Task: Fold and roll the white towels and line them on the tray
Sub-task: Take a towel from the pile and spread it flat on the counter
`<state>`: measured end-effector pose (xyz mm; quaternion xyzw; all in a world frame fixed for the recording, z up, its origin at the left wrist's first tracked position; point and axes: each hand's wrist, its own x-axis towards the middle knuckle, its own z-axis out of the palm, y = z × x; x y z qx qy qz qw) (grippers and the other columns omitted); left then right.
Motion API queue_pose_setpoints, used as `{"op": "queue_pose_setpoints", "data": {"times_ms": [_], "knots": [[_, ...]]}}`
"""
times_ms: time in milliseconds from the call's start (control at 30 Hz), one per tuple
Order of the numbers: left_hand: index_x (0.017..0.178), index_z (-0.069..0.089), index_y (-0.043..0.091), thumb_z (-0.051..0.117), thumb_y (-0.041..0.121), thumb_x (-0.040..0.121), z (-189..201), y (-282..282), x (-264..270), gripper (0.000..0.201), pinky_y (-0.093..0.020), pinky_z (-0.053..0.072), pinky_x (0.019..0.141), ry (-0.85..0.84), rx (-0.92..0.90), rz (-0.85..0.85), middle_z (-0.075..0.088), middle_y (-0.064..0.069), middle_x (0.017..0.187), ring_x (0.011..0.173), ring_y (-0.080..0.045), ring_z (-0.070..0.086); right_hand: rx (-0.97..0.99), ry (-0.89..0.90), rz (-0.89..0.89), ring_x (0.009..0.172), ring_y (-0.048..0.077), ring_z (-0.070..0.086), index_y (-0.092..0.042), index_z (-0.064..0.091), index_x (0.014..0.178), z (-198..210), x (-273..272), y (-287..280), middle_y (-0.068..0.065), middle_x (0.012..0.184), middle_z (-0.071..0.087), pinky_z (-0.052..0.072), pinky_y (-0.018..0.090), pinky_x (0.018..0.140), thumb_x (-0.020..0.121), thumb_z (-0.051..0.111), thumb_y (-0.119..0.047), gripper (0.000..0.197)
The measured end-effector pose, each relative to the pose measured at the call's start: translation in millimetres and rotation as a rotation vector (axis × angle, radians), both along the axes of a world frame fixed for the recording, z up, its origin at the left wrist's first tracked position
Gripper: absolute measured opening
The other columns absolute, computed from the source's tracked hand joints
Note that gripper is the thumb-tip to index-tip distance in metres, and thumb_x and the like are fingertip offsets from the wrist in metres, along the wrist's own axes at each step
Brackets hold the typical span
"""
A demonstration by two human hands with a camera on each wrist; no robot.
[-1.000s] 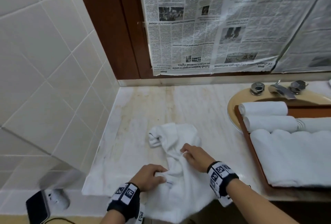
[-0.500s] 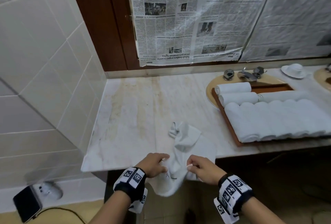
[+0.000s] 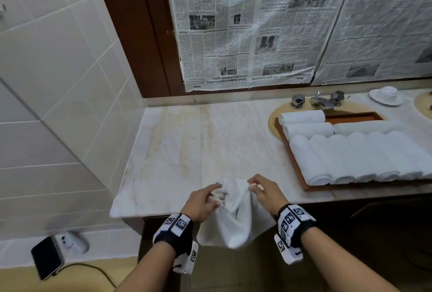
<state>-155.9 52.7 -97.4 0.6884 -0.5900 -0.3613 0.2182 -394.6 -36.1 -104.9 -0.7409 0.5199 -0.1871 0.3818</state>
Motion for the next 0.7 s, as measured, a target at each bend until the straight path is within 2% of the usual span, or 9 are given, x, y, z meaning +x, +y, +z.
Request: {"op": "queue_pose_setpoints", "data": {"times_ms": [67, 167, 233, 300, 400, 500, 567, 633, 700], "knots": [[0.143, 0.049, 0.036, 0.065, 0.02, 0.086, 0, -7, -7, 0.061, -0.025, 0.046, 0.098, -0.018, 0.035, 0.006, 0.069, -0.006, 0.119, 0.11, -0.019, 0.063, 0.076, 0.025, 0.017, 0.094, 0.025, 0.062, -0.02, 0.056, 0.105, -5, 6, 2, 0.005, 0.102, 0.066, 0.05, 0.037, 0.086, 0.099, 0.048, -0.026, 0.012], [0.15, 0.038, 0.035, 0.063, 0.018, 0.085, -8, -9, -16, 0.071, -0.018, 0.041, 0.097, -0.13, 0.186, -0.07, 0.061, -0.007, 0.134, 0.119, -0.021, 0.058, 0.161, 0.118, 0.119, 0.1, 0.027, 0.061, -0.018, 0.053, 0.111, -21, 8, 13, 0.008, 0.112, 0.064, 0.049, 0.039, 0.091, 0.099, 0.045, -0.024, 0.016], [0.149, 0.041, 0.033, 0.063, 0.017, 0.084, -15, -4, -19, 0.07, -0.017, 0.04, 0.097, -0.169, 0.284, -0.092, 0.059, -0.004, 0.138, 0.124, -0.021, 0.055, 0.179, 0.118, 0.16, 0.096, 0.019, 0.061, -0.021, 0.054, 0.107, -26, 2, 20, 0.002, 0.111, 0.065, 0.049, 0.033, 0.088, 0.099, 0.048, -0.025, 0.012], [0.139, 0.054, 0.034, 0.064, 0.019, 0.082, -14, 3, -18, 0.059, -0.019, 0.043, 0.096, -0.163, 0.304, -0.095, 0.063, 0.001, 0.132, 0.119, -0.018, 0.058, 0.161, 0.086, 0.196, 0.081, 0.01, 0.059, -0.023, 0.056, 0.098, -19, -6, 21, -0.003, 0.098, 0.067, 0.048, 0.028, 0.078, 0.097, 0.052, -0.027, 0.005], [0.119, 0.069, 0.032, 0.064, 0.021, 0.084, -1, 11, -12, 0.037, -0.018, 0.042, 0.091, -0.176, 0.264, -0.155, 0.067, 0.006, 0.121, 0.113, -0.012, 0.058, 0.084, 0.019, 0.197, 0.071, 0.007, 0.054, -0.022, 0.059, 0.09, 2, -18, 22, -0.005, 0.081, 0.064, 0.044, 0.021, 0.07, 0.094, 0.058, -0.024, 0.005], [0.108, 0.07, 0.037, 0.065, 0.025, 0.087, 20, 18, 1, 0.024, -0.018, 0.045, 0.089, -0.136, 0.165, -0.103, 0.068, 0.007, 0.114, 0.106, -0.009, 0.06, -0.011, -0.056, 0.208, 0.073, 0.003, 0.054, -0.025, 0.06, 0.086, 26, -28, 18, -0.006, 0.08, 0.064, 0.042, 0.016, 0.068, 0.093, 0.06, -0.025, 0.007], [0.099, 0.071, 0.038, 0.067, 0.025, 0.088, 36, 22, 12, 0.017, -0.013, 0.043, 0.083, -0.101, 0.09, -0.068, 0.069, 0.011, 0.109, 0.102, -0.006, 0.061, -0.069, -0.077, 0.215, 0.073, 0.002, 0.055, -0.028, 0.06, 0.085, 44, -34, 14, -0.01, 0.08, 0.064, 0.041, 0.013, 0.068, 0.093, 0.062, -0.025, 0.009], [0.094, 0.072, 0.036, 0.067, 0.023, 0.089, 54, 25, 26, 0.015, -0.013, 0.043, 0.08, -0.059, 0.031, -0.043, 0.07, 0.013, 0.104, 0.1, -0.005, 0.062, -0.109, -0.092, 0.212, 0.07, 0.002, 0.055, -0.031, 0.06, 0.083, 60, -39, 6, -0.013, 0.076, 0.063, 0.04, 0.012, 0.066, 0.093, 0.063, -0.023, 0.013], [0.093, 0.073, 0.035, 0.068, 0.022, 0.09, 74, 26, 39, 0.014, -0.017, 0.045, 0.078, -0.031, -0.03, -0.008, 0.072, 0.014, 0.097, 0.096, -0.003, 0.063, -0.147, -0.106, 0.203, 0.069, 0.005, 0.056, -0.034, 0.059, 0.082, 70, -47, -4, -0.01, 0.074, 0.063, 0.043, 0.019, 0.066, 0.092, 0.062, -0.028, 0.012]]}}
